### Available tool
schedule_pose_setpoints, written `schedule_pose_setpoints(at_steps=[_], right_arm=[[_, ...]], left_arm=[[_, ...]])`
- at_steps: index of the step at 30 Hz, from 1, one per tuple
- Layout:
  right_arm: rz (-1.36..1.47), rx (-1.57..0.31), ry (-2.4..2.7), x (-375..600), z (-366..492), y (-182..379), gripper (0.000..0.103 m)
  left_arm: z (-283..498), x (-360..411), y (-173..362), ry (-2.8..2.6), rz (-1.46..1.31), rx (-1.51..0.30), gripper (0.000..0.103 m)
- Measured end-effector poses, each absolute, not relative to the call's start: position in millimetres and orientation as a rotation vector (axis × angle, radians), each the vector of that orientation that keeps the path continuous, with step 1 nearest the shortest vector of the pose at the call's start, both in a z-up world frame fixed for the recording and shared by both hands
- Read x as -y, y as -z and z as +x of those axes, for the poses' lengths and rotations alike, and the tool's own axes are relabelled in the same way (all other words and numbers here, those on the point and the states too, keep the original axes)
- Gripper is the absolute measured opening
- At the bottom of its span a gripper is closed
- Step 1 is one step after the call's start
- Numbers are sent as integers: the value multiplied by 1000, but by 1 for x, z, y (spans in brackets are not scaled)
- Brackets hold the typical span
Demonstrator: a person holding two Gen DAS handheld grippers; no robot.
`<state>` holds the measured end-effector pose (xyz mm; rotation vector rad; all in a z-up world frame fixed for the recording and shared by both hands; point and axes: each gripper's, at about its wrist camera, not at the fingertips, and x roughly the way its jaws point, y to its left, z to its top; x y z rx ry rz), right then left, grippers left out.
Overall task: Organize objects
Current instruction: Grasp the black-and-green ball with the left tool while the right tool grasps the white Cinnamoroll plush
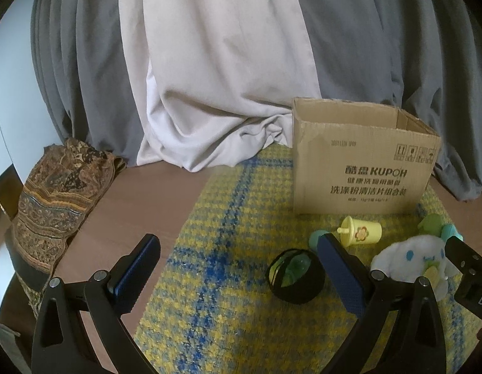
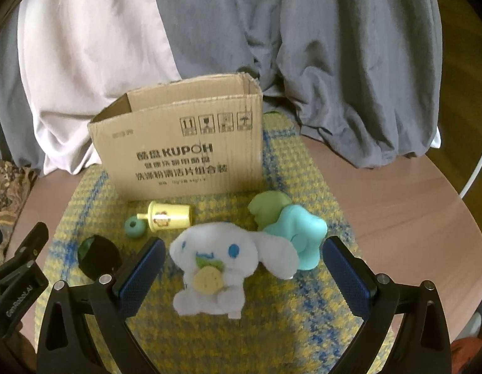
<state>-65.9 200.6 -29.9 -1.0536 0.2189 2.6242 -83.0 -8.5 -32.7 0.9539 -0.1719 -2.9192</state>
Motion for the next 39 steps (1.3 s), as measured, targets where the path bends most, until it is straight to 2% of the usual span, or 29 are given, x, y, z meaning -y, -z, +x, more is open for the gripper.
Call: schedule_pose_setpoints(at_steps=[21,39], right_arm=[[-1189,-185,-2584,-183,-77,73,101],[-1305,-255,-2544,-198,-97,97,101]], left_arm=[[-89,11,68,2927,1056,200,103],[-107,4,95,2931,1181,188,103]])
